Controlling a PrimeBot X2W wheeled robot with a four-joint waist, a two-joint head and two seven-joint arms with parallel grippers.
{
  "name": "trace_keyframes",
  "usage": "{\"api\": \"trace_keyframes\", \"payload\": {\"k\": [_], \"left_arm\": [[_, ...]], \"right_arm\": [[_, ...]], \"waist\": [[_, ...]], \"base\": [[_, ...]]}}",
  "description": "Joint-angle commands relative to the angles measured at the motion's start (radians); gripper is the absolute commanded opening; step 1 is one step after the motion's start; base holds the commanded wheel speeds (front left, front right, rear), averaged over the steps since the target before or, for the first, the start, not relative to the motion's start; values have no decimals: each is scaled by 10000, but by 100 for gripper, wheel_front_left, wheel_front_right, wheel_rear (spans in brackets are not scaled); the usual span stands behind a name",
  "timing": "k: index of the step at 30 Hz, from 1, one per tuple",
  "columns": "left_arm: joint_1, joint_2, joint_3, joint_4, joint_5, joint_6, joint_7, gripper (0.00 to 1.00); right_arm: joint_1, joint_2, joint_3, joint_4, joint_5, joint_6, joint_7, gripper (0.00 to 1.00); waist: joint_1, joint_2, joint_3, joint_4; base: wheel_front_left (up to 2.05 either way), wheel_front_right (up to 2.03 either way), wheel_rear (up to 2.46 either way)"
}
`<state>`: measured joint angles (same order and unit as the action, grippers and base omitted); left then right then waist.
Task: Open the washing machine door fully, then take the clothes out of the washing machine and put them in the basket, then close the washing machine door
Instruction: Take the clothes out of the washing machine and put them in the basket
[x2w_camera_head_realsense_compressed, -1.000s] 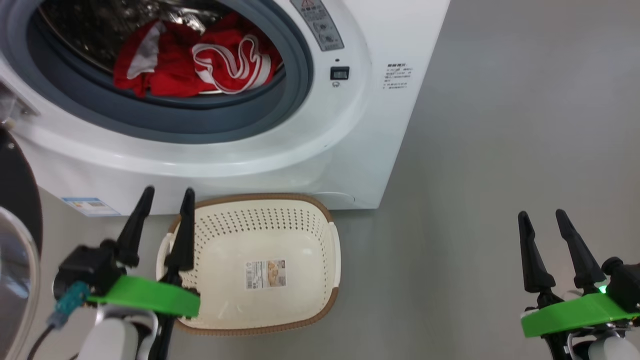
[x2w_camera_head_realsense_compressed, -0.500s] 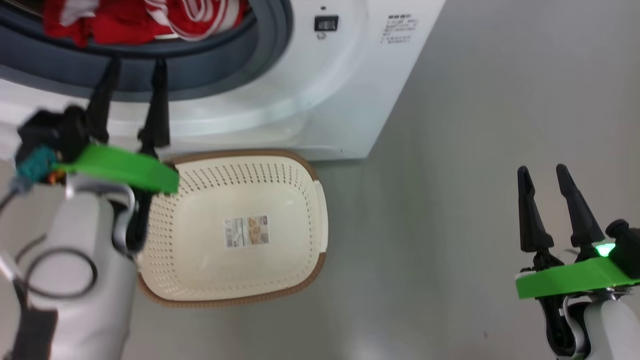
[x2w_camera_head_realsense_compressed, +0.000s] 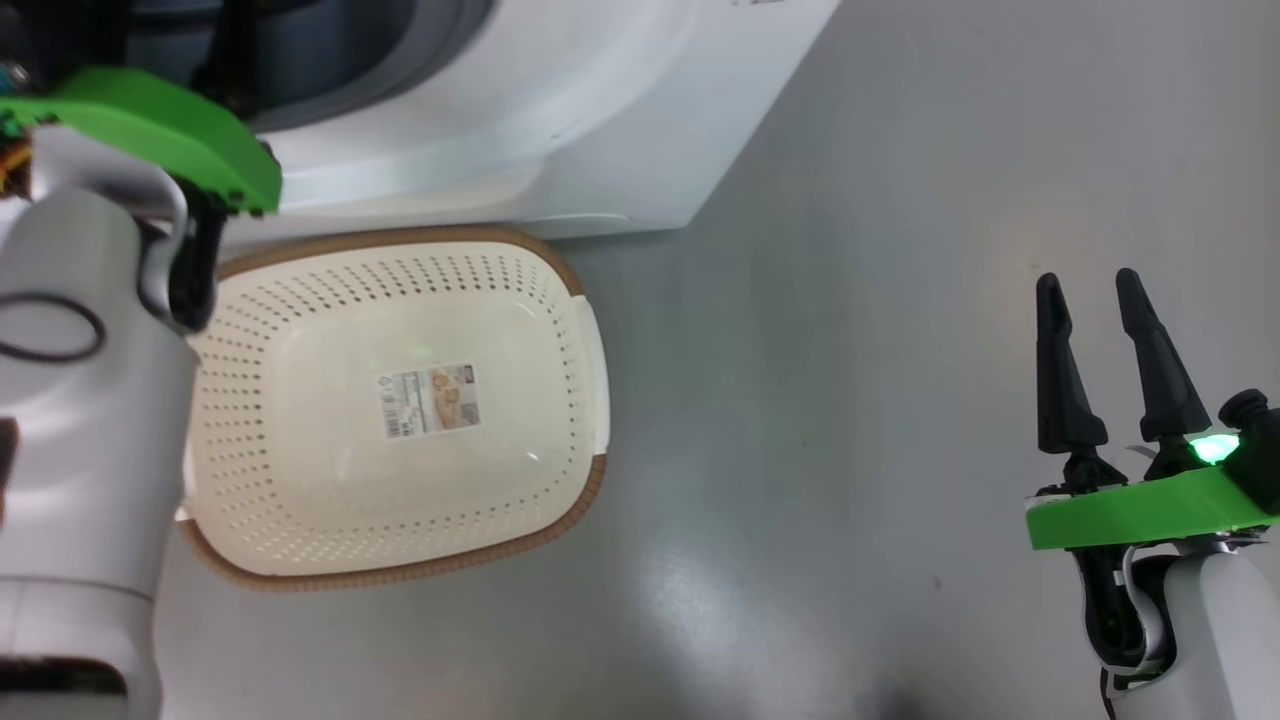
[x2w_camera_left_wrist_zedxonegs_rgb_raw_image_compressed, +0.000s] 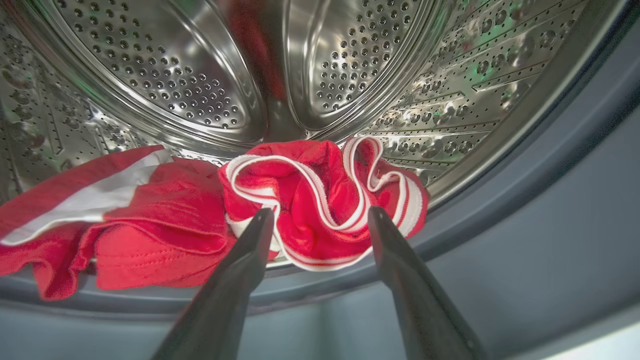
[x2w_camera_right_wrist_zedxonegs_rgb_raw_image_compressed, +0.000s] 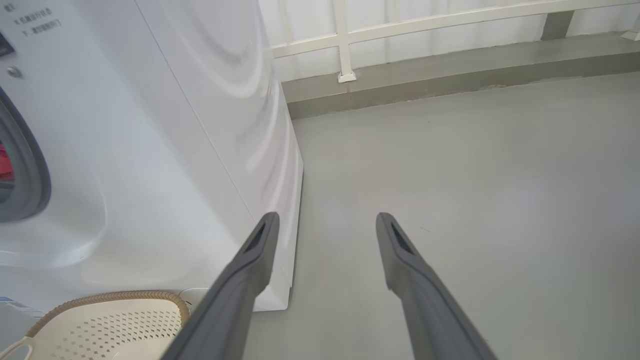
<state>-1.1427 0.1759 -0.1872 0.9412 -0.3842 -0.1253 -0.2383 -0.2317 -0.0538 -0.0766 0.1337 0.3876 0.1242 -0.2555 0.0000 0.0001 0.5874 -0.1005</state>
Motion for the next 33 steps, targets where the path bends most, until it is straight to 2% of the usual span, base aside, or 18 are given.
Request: {"api": "trace_keyframes", "payload": {"k": [1, 11, 21, 22, 23, 26, 33], "left_arm": [[-508, 513, 53, 155, -227, -54, 32, 100], [-1841, 1064, -537, 1796, -533, -54, 289, 100], [-2572, 1312, -1009, 2570, -742, -54, 214, 100], [-2632, 1313, -1047, 2608, -773, -54, 200, 84], [-2677, 1313, -1081, 2644, -808, -54, 182, 51], [-2767, 1270, -1234, 2692, -912, -54, 139, 0], [-2745, 1214, -1437, 2566, -1292, -54, -100, 0]], "right_arm": [[-26, 0, 297, -235, 174, 65, -63, 100], [-192, 29, 629, -258, 195, 65, -63, 100], [-269, 34, 775, -313, 282, 65, -63, 100], [-282, 34, 784, -317, 288, 65, -63, 100], [-293, 34, 791, -319, 296, 65, -63, 100], [-311, 34, 795, -336, 316, 65, -63, 100], [-337, 35, 727, -353, 284, 65, -63, 100]], "waist": [[0, -1, 357, -305], [0, -1, 779, -646], [0, -1, 1023, -829], [0, -1, 1038, -839], [0, -1, 1046, -848], [0, -1, 1064, -864], [0, -1, 1017, -790]], "base": [[0, 0, 0], [0, 0, 0], [0, 0, 0], [0, 0, 0], [0, 0, 0], [0, 0, 0], [0, 0, 0]]}}
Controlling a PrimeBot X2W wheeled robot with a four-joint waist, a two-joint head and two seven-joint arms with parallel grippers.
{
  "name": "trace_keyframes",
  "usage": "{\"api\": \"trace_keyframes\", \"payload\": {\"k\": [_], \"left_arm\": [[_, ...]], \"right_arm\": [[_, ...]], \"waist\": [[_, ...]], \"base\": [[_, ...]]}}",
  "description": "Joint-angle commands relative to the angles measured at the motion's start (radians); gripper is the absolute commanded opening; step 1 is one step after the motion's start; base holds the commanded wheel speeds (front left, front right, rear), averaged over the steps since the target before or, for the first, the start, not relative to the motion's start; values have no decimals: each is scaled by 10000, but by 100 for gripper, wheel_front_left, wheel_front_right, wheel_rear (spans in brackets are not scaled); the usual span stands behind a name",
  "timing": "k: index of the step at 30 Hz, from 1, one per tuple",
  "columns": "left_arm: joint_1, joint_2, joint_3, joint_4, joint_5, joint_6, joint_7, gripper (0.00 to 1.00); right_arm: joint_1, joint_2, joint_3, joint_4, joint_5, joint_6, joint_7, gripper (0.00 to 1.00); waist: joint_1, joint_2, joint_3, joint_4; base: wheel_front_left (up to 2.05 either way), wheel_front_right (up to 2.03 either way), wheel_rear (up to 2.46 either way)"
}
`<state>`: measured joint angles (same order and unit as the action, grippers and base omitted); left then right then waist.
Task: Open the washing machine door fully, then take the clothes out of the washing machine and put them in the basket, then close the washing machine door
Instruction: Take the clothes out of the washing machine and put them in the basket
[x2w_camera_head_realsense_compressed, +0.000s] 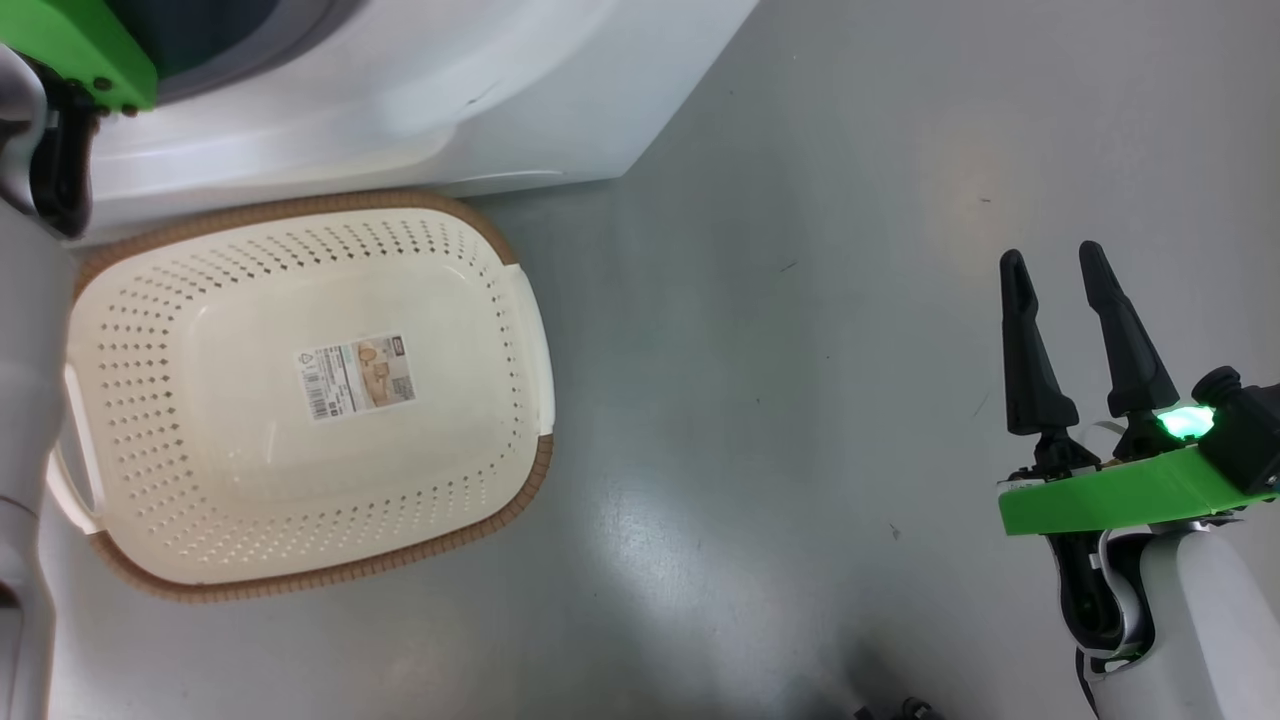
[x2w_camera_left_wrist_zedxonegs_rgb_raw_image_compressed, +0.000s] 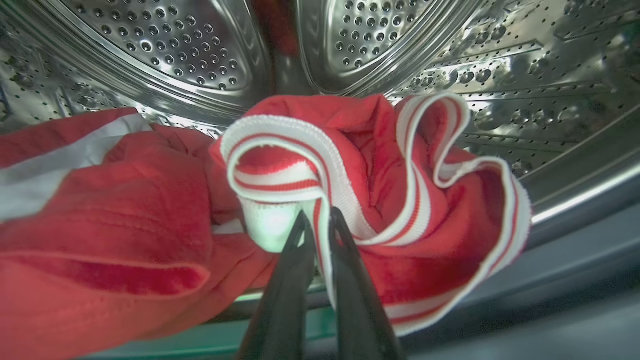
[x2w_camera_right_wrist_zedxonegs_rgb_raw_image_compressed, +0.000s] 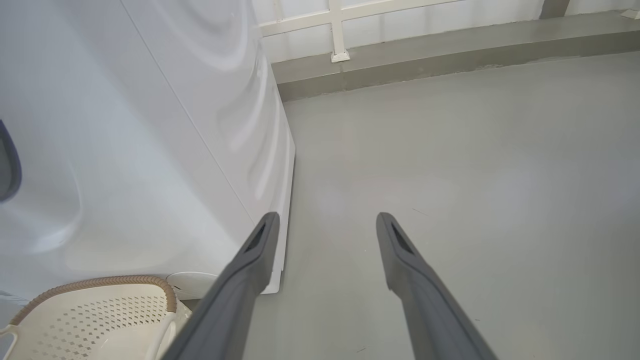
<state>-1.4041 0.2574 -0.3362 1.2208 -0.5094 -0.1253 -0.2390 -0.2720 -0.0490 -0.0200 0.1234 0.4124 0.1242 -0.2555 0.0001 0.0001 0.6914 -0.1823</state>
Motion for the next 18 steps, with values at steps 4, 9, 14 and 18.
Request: {"api": "trace_keyframes", "payload": {"k": [4, 9, 14, 18], "left_arm": [[79, 383, 220, -559, -313, -54, -208, 0], [603, 393, 803, -1507, -414, -44, -222, 0], [1679, 192, 1731, -2833, -169, 44, -225, 0], [2547, -122, 2584, -3767, 124, 38, -226, 0]], "right_arm": [[69, -13, 100, -255, -33, 65, -63, 100], [89, -13, 45, -253, -143, 65, -63, 100], [101, -36, -27, -249, -259, 65, -63, 100], [175, -126, -71, -245, -307, 65, -63, 100]], "waist": [[-1, -1, -136, 173], [-1, -1, -287, 374], [-1, -1, -521, 635], [-1, -1, -746, 859]], "base": [[0, 0, 0], [0, 0, 0], [0, 0, 0], [0, 0, 0]]}}
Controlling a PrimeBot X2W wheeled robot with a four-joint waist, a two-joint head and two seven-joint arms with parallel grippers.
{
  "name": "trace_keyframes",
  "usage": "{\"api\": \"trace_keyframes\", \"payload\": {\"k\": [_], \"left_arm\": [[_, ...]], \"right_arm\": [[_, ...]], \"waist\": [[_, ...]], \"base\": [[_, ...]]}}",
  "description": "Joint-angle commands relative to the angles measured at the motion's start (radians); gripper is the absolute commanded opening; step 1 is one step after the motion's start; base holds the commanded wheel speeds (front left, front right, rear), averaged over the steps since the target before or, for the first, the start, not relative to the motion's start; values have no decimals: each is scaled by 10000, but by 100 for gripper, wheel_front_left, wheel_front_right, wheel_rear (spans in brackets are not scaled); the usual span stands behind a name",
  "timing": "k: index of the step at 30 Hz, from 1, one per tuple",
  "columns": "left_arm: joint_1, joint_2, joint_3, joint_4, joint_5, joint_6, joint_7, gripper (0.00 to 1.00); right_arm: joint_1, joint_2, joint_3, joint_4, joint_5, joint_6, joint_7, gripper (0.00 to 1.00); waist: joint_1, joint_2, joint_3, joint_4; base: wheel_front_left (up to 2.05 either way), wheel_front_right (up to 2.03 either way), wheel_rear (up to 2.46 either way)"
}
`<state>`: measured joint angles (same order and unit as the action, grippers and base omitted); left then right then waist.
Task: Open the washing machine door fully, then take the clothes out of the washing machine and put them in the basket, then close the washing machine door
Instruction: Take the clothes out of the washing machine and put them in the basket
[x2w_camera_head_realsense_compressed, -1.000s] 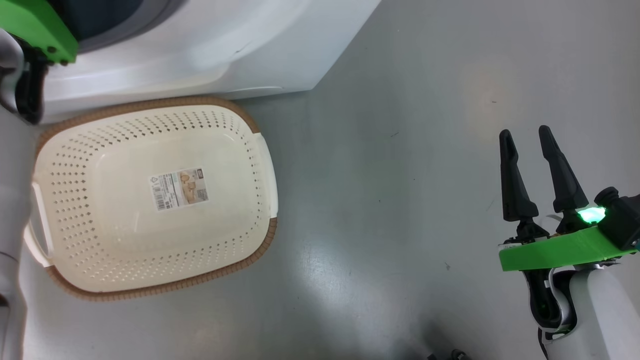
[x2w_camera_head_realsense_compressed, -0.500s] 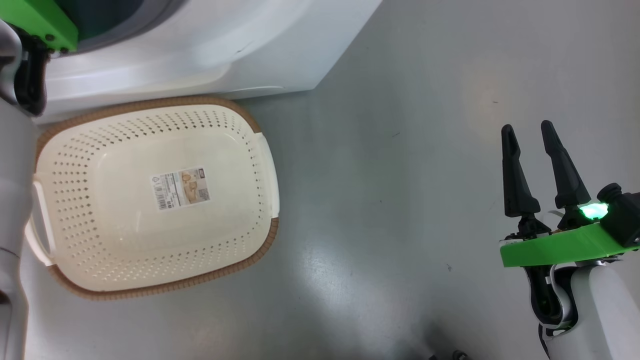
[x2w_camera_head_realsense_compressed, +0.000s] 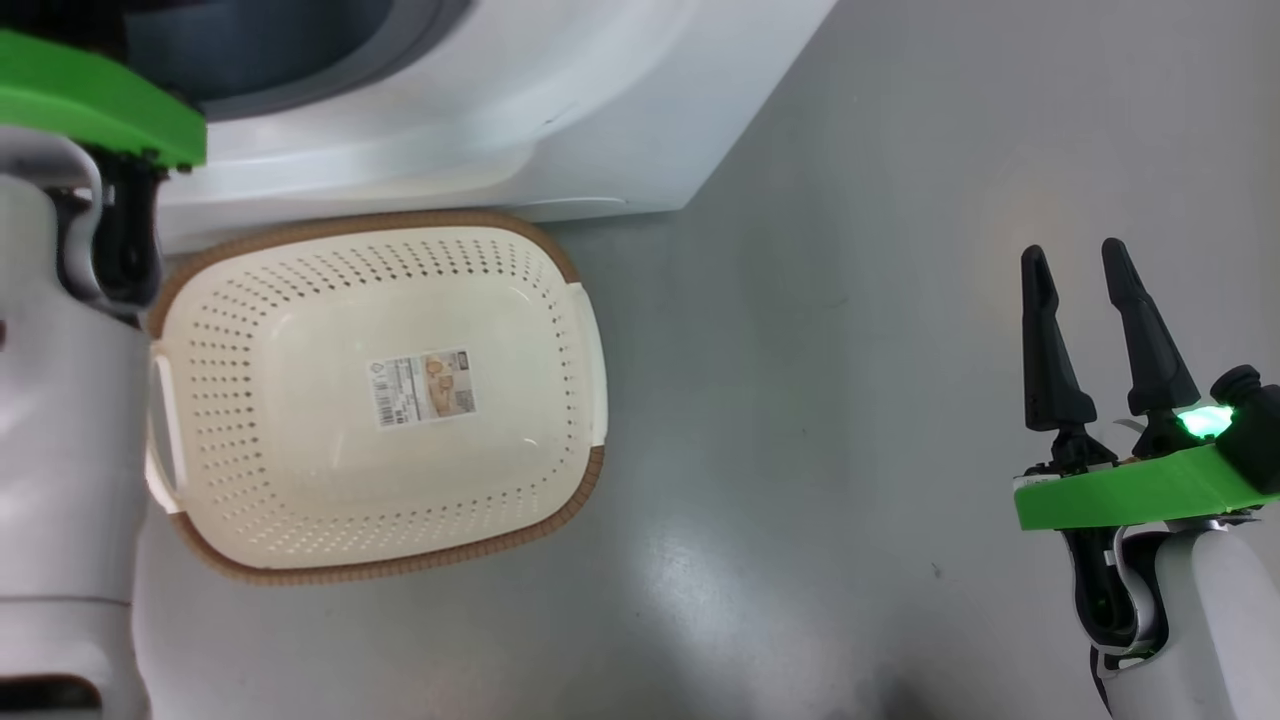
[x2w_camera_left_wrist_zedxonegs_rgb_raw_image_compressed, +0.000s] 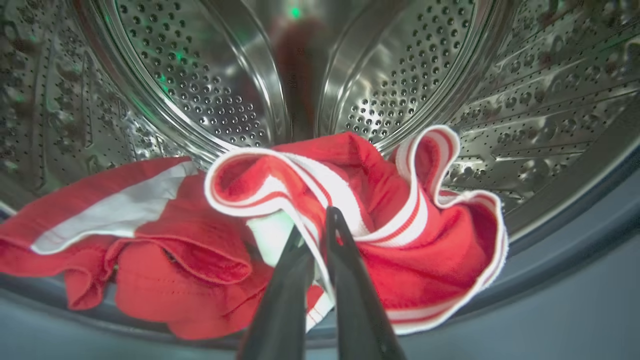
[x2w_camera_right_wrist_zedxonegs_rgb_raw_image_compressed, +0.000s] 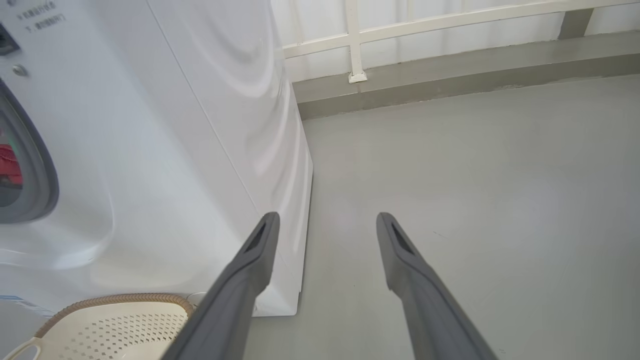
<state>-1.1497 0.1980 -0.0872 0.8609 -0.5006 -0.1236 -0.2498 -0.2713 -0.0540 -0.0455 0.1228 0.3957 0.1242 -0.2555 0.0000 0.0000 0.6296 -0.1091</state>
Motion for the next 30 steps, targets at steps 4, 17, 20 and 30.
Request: {"api": "trace_keyframes", "payload": {"k": [4, 17, 20, 30], "left_arm": [[827, 113, 832, -1132, 522, -8, -119, 0], [3422, -903, 2020, -4482, 1643, -67, -119, 0], [3965, -979, 2078, -5264, 1686, -68, -120, 0], [5697, -1233, 2324, -7744, 2118, -70, -120, 0]], "right_arm": [[247, -155, 136, -248, -160, 65, -63, 100], [412, -306, 50, -238, -171, 65, -63, 100], [446, -331, 41, -226, -177, 65, -63, 100], [670, -391, 62, -182, -177, 65, -63, 100]], "waist": [[0, 0, -309, 311], [0, 0, -769, 645], [0, 0, -880, 682], [0, 0, -1319, 710]], "base": [[0, 0, 0], [0, 0, 0], [0, 0, 0], [0, 0, 0]]}}
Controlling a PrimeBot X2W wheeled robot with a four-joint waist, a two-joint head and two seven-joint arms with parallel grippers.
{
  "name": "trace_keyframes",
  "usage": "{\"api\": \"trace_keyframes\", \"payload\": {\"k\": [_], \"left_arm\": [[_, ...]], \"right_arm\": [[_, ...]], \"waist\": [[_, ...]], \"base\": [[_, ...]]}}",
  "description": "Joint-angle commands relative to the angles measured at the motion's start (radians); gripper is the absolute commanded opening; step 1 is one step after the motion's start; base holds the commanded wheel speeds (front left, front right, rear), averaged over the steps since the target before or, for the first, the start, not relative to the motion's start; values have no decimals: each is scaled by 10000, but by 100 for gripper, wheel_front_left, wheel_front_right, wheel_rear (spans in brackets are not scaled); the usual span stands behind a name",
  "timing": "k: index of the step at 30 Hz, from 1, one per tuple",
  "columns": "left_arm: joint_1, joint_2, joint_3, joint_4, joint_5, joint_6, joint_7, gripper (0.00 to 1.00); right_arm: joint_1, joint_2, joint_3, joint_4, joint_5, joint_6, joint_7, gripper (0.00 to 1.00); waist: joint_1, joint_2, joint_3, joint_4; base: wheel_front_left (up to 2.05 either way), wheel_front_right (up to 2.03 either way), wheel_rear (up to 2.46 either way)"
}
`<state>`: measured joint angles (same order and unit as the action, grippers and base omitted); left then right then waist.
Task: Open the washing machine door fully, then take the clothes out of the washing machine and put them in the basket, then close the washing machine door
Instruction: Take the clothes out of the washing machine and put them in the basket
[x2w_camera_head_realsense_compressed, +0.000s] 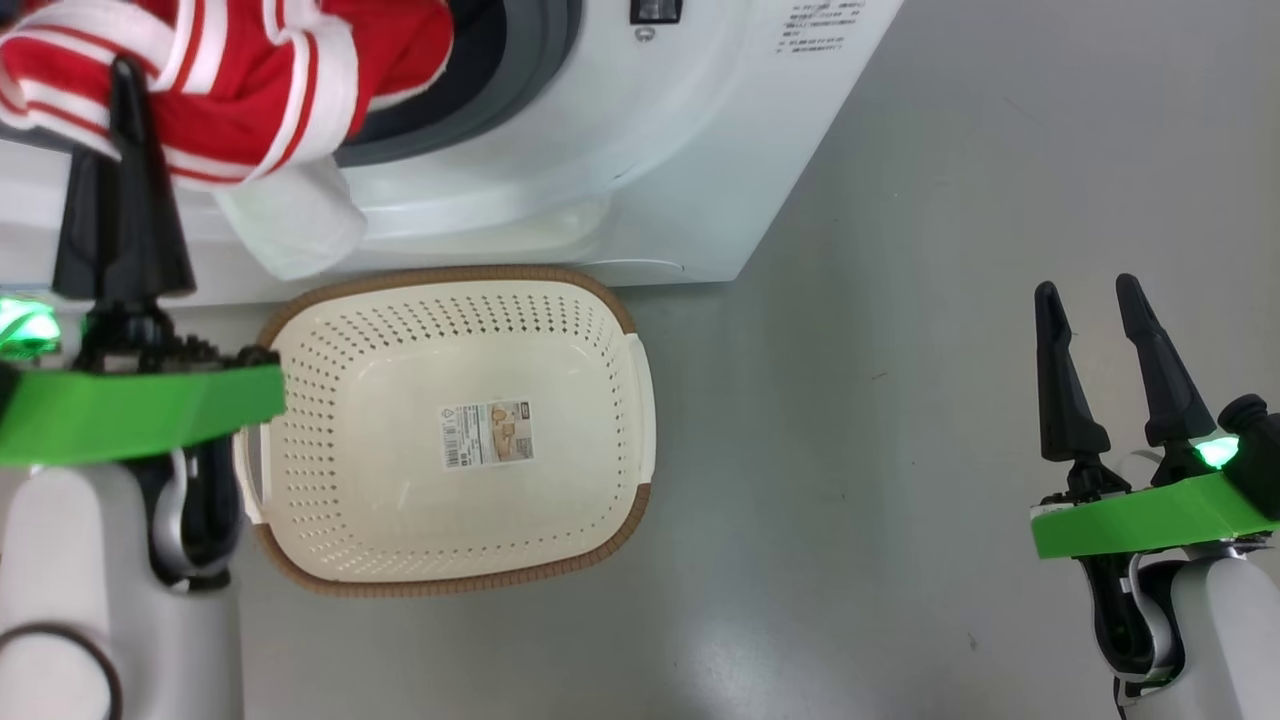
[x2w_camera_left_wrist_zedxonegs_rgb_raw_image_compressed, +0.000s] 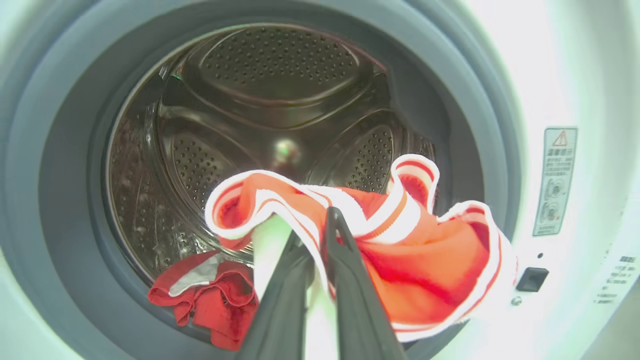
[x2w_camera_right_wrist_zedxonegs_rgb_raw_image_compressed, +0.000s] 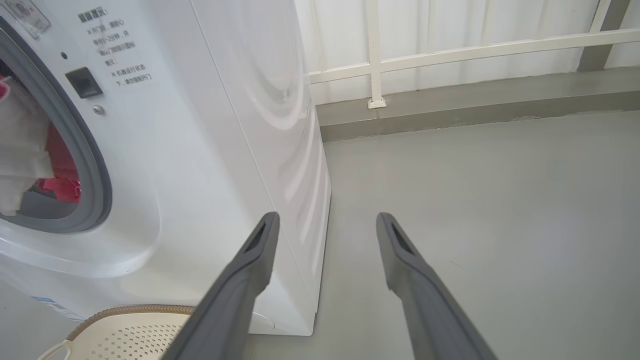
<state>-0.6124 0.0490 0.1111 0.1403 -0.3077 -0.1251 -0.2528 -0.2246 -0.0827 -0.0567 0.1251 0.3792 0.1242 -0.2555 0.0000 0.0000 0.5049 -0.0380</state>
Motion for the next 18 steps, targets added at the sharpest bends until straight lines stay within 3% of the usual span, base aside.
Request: {"api": "trace_keyframes", "payload": {"k": [1, 13, 18], "left_arm": [[473, 220, 413, -792, 169, -54, -89, 0], [1988, 26, 619, -3003, -69, -55, -89, 0], [2482, 16, 443, -2979, -424, -55, -89, 0]], "right_arm": [[213, -108, 176, -211, -11, 65, -63, 100], [360, -127, 150, -264, -17, 65, -63, 100], [363, -123, 175, -290, -11, 65, -63, 100]], "waist": [[0, 0, -99, -8], [0, 0, -175, -46], [0, 0, -90, -62]], "base": [[0, 0, 0], [0, 0, 0], [0, 0, 0]]}}
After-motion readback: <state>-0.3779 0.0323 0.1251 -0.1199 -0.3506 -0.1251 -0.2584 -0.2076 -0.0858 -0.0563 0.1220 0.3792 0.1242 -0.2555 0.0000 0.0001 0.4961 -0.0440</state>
